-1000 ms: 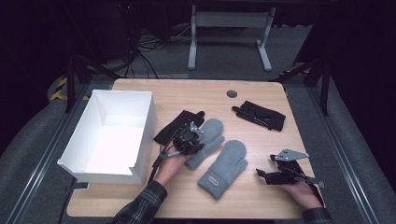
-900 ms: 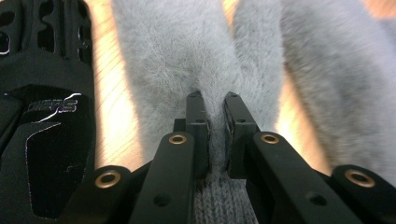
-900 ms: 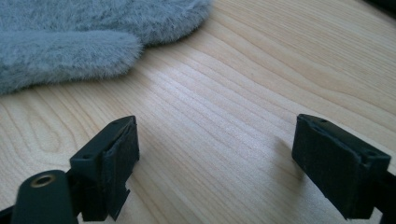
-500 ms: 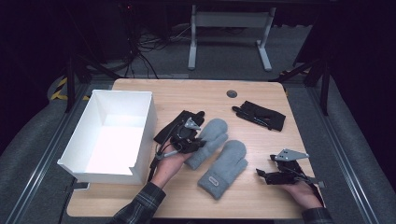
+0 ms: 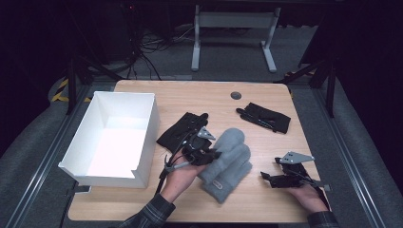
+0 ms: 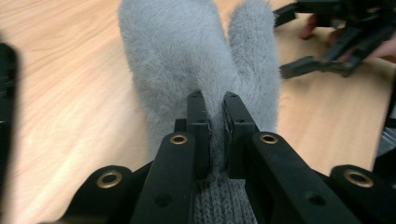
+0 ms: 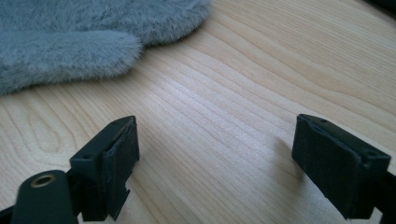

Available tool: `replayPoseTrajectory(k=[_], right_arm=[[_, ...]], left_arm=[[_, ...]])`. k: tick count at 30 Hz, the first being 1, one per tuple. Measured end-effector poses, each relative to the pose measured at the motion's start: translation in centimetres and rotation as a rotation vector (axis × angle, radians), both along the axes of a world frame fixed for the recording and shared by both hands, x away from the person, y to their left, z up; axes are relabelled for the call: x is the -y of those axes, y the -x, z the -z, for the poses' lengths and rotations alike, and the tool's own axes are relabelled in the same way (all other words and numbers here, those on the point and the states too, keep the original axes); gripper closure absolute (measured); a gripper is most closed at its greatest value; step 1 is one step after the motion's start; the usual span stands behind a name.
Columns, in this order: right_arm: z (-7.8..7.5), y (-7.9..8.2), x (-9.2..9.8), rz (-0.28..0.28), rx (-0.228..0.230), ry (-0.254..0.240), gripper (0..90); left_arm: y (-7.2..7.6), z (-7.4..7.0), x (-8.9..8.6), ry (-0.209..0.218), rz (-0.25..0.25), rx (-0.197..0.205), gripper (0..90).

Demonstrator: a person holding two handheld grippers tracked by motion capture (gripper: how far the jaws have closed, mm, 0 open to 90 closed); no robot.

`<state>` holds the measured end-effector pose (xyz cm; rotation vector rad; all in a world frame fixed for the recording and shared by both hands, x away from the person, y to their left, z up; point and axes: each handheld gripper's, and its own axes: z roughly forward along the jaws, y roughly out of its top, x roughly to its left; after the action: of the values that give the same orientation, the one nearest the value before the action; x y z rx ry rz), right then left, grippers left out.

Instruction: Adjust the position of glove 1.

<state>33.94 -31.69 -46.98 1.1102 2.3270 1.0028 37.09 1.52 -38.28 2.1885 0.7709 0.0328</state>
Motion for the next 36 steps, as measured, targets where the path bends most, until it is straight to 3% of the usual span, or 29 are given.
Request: replayPoseTrajectory(k=[7,16,21,28,30,33,36], right_arm=[[0.0,0.0,0.0,0.000,0.000,0.000,15.2],[0.0,0.0,0.0,-0.001,0.000,-0.001,15.3],[0.0,0.0,0.0,-0.001,0.000,-0.001,15.2],[0.0,0.0,0.0,-0.001,0.000,0.000,15.2],[0.0,0.0,0.0,-0.001,-0.001,-0.001,15.3],[0.0,0.0,0.0,-0.001,0.000,-0.001,15.2],[0.0,0.0,0.0,-0.001,-0.001,-0.001,15.2]], left_arm=[[1.2,0.4,1.9,-0.023,0.018,-0.001,84.2],[1.2,3.4,3.5,-0.078,0.010,-0.031,84.1],[1.0,3.9,3.6,-0.124,0.004,-0.007,84.1],[0.3,4.1,3.0,-0.148,0.009,-0.001,84.0],[0.2,4.0,2.8,-0.133,0.014,-0.016,83.8],[0.3,3.7,2.7,-0.076,0.020,-0.052,83.2],[0.5,3.2,2.7,-0.038,0.012,-0.061,83.5]])
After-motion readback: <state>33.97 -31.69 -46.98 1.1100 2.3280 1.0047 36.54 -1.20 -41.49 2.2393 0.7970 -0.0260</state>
